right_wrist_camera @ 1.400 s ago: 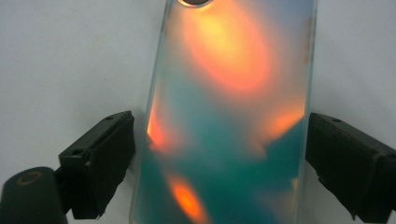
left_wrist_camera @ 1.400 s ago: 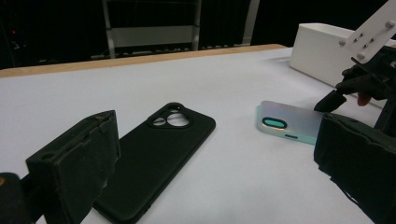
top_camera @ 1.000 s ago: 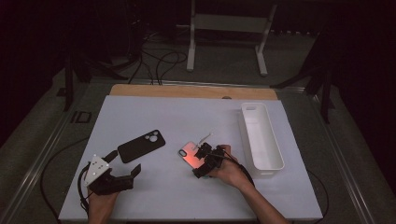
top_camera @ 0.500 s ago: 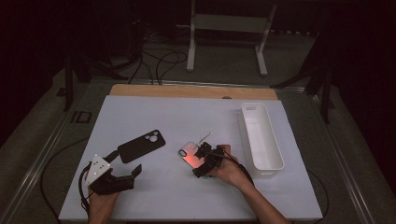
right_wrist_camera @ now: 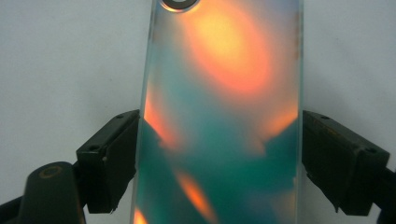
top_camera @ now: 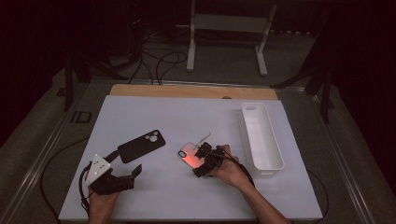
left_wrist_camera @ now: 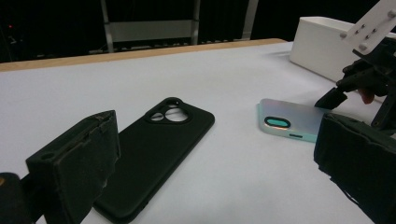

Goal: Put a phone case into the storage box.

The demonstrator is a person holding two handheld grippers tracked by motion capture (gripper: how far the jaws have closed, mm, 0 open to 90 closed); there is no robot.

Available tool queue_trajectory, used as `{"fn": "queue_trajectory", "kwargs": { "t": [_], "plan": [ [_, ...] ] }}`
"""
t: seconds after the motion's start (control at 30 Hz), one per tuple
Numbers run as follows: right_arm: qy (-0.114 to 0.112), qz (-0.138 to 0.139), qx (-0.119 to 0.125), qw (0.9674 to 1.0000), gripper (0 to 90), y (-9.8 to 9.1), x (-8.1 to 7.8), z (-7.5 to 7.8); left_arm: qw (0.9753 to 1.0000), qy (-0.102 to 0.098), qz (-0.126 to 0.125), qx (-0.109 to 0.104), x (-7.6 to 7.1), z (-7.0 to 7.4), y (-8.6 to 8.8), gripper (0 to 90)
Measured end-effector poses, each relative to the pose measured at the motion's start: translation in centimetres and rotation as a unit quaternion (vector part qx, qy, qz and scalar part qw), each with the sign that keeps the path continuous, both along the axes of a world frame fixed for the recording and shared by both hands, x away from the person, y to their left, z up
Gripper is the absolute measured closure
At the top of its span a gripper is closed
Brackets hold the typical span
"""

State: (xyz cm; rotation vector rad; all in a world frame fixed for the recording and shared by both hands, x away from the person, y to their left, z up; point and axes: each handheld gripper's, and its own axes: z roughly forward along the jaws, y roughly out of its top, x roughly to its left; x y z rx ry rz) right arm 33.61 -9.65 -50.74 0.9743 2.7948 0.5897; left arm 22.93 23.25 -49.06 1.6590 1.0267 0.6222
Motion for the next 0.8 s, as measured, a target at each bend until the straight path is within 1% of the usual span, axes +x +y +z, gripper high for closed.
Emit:
{"fn": "queue_trajectory", "kwargs": {
  "t": [0.03, 0.13, 0.17, 0.23, 0.27, 0.3, 0.37, 0.4, 0.43, 0.47, 0.5, 0.53, 0.57, 0.6, 0.63, 0.67, 0.7, 0.8],
  "plan": [
    [-0.006, -0.002, 0.001, 1.0000, 16.2, 0.0, -0.1, 0.0, 1.0000, 0.000, 0.000, 0.000, 0.0, 0.0, 0.0, 0.6],
    [-0.007, -0.003, 0.003, 1.0000, 16.3, 0.0, -0.1, 0.1, 1.0000, 0.001, 0.000, 0.001, 0.0, 0.0, 0.0, 0.7],
    [-0.009, -0.008, 0.015, 0.9998, 16.3, -0.1, -0.2, 0.3, 1.0000, 0.002, 0.000, 0.002, 0.0, 0.0, 0.0, 0.6],
    [-0.011, -0.009, 0.019, 0.9997, 16.3, -0.1, -0.3, 0.4, 1.0000, 0.003, 0.001, 0.003, 0.0, 0.0, -0.1, 0.6],
    [-0.013, -0.012, 0.026, 0.9995, 16.4, -0.1, -0.3, 0.6, 1.0000, 0.003, 0.001, 0.002, 0.0, 0.0, -0.1, 0.6],
    [-0.020, -0.012, 0.034, 0.9991, 16.4, -0.3, -0.4, 0.9, 1.0000, 0.004, 0.001, 0.002, 0.1, 0.0, -0.1, 0.6],
    [-0.023, -0.011, 0.039, 0.9989, 16.4, -0.4, -0.5, 1.0, 1.0000, 0.005, 0.001, 0.001, 0.1, -0.1, -0.1, 0.6],
    [-0.028, -0.011, 0.052, 0.9982, 16.4, -0.6, -0.6, 1.4, 1.0000, 0.005, 0.001, 0.001, 0.1, -0.1, -0.1, 0.6],
    [-0.028, -0.011, 0.052, 0.9982, 16.4, -0.6, -0.6, 1.4, 1.0000, 0.006, 0.001, 0.000, 0.1, 0.0, -0.1, 0.6],
    [-0.034, -0.009, 0.065, 0.9973, 16.3, -0.8, -0.7, 1.7, 1.0000, 0.006, 0.000, -0.001, 0.1, 0.0, -0.1, 0.6],
    [-0.034, -0.009, 0.065, 0.9973, 16.3, -0.8, -0.7, 1.7, 1.0000, 0.007, 0.000, -0.003, 0.1, 0.0, -0.1, 0.6],
    [-0.037, -0.009, 0.071, 0.9967, 16.3, -0.9, -0.8, 1.9, 1.0000, 0.008, 0.000, -0.004, 0.1, 0.0, -0.1, 0.6],
    [-0.041, -0.009, 0.079, 0.9960, 16.3, -1.0, -0.9, 2.1, 0.9999, 0.010, -0.001, -0.006, 0.1, 0.0, -0.1, 0.6],
    [-0.050, -0.008, 0.098, 0.9939, 16.3, -1.2, -1.1, 2.5, 0.9999, 0.012, -0.002, -0.008, 0.1, 0.0, -0.1, 0.6],
    [-0.056, -0.009, 0.105, 0.9929, 16.3, -1.2, -1.2, 2.7, 0.9999, 0.015, -0.002, -0.009, 0.1, 0.0, -0.2, 0.6],
    [-0.056, -0.009, 0.105, 0.9929, 16.3, -1.2, -1.2, 2.7, 0.9998, 0.020, -0.002, -0.008, 0.2, 0.0, -0.3, 0.6],
    [-0.072, 0.001, 0.128, 0.9892, 16.3, -1.4, -1.6, 3.3, 0.9996, 0.026, -0.003, -0.011, 0.2, 0.0, -0.5, 0.7],
    [-0.089, -0.003, 0.149, 0.9848, 16.3, -1.7, -1.9, 3.8, 0.9995, 0.032, -0.005, -0.008, 0.3, 0.2, -0.7, 0.7]
  ]
}}
